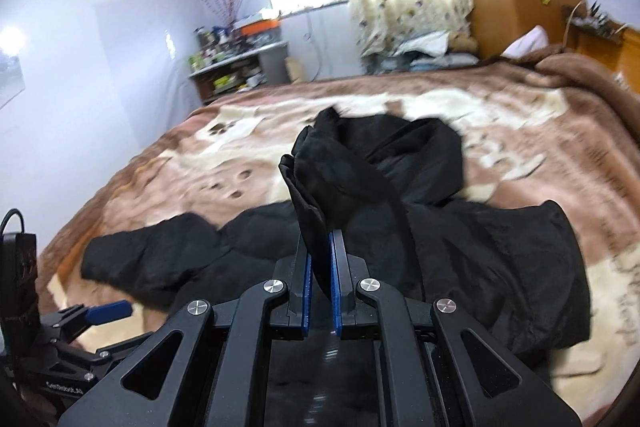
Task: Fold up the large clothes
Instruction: 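Fold the held sleeve across the jacket body with the right tool, then release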
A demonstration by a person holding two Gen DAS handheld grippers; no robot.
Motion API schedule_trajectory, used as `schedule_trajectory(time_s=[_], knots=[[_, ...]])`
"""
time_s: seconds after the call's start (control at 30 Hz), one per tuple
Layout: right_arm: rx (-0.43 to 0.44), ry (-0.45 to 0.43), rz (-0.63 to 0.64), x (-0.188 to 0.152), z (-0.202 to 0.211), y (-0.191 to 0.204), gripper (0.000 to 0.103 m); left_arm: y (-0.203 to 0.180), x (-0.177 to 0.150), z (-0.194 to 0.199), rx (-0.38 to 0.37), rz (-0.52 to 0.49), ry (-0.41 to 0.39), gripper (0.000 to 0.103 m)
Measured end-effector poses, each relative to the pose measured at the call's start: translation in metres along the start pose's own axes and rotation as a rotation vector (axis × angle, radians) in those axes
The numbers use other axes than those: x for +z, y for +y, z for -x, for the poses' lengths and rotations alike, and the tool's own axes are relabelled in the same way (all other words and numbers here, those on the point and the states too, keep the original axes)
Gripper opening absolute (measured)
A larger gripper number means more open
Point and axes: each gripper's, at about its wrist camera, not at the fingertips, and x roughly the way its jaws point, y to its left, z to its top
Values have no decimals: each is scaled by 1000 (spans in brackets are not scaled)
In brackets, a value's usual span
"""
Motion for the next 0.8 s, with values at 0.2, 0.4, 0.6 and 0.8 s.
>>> schedule_trajectory(time_s=[0.2, 0.4, 0.6, 0.8], knots=[[42, 79, -9, -15, -29, 16, 8, 24, -3, 5, 15, 38, 8, 103], [74, 164, -15, -33, -56, 29, 8, 35, -4, 1, 29, 45, 15, 103], [89, 264, -72, -44, -88, 24, 11, 35, -5, -9, 21, 41, 27, 103], [129, 314, -103, -42, -102, 22, 18, 33, 0, -18, -6, 52, 12, 103]])
